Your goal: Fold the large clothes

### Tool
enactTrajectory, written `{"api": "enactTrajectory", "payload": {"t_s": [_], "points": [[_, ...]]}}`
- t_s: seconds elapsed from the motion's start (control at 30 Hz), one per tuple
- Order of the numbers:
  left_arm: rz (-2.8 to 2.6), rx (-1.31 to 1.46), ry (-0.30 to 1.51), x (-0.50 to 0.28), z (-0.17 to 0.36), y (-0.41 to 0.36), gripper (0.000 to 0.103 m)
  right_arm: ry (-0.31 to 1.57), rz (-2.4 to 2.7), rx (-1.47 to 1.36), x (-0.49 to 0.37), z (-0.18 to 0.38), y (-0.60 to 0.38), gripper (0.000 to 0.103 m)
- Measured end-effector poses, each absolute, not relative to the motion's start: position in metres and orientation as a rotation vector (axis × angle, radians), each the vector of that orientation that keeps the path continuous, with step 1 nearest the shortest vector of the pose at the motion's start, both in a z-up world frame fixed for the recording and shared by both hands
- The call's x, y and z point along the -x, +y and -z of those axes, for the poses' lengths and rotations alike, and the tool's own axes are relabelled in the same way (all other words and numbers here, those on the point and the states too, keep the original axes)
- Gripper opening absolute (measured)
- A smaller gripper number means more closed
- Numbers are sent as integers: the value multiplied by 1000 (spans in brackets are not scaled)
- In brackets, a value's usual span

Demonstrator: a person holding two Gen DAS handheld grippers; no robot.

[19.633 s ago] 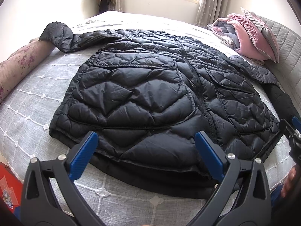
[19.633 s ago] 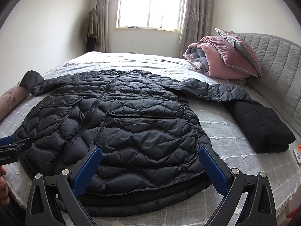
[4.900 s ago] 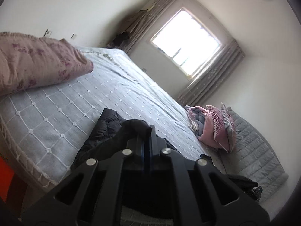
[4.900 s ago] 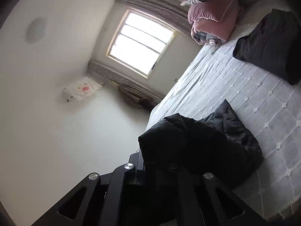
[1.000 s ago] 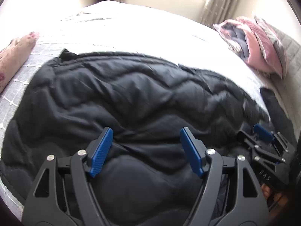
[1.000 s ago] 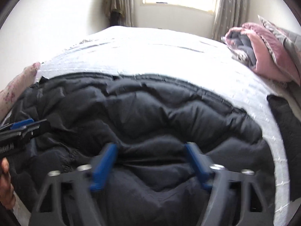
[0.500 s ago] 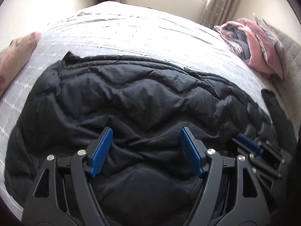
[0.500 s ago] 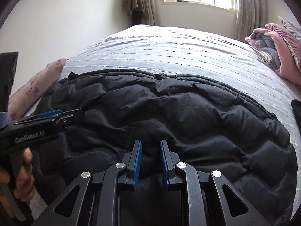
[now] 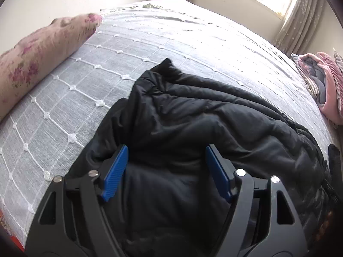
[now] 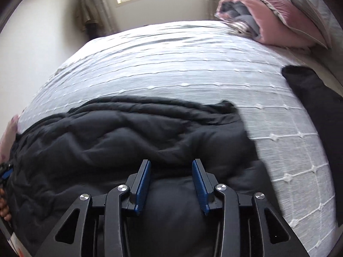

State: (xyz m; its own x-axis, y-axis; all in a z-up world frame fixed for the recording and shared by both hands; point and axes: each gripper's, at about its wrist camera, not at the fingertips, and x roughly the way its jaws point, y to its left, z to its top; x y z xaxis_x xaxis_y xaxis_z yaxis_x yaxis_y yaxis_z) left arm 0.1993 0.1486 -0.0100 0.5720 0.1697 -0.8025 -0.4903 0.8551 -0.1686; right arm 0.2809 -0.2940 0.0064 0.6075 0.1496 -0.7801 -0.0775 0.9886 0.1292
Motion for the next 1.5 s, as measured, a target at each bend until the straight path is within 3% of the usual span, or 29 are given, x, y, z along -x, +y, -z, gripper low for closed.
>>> {"api": "enactTrajectory", "payload": {"t_s": [0.33, 0.7, 0.77, 0.9, 1.23, 1.5], "points": [[-418, 403, 881, -199, 13, 150, 76, 918, -46, 88, -289, 8, -283, 46], [-267, 332, 829, -190, -16, 115, 76, 793, -181, 84, -251, -39, -226, 48], [-230, 366, 845, -189, -12, 111, 76, 782, -252, 106, -237, -43, -202, 47], [-216, 309, 840, -185, -14, 94, 76, 793, -420, 157, -202, -45, -150, 34], [-158, 277, 868, -187, -8, 80, 76, 838, -496, 209, -164, -29, -104, 34], [-1, 343, 830, -225, -26, 58, 76, 802, -485, -7, -220, -44, -120, 36]]}}
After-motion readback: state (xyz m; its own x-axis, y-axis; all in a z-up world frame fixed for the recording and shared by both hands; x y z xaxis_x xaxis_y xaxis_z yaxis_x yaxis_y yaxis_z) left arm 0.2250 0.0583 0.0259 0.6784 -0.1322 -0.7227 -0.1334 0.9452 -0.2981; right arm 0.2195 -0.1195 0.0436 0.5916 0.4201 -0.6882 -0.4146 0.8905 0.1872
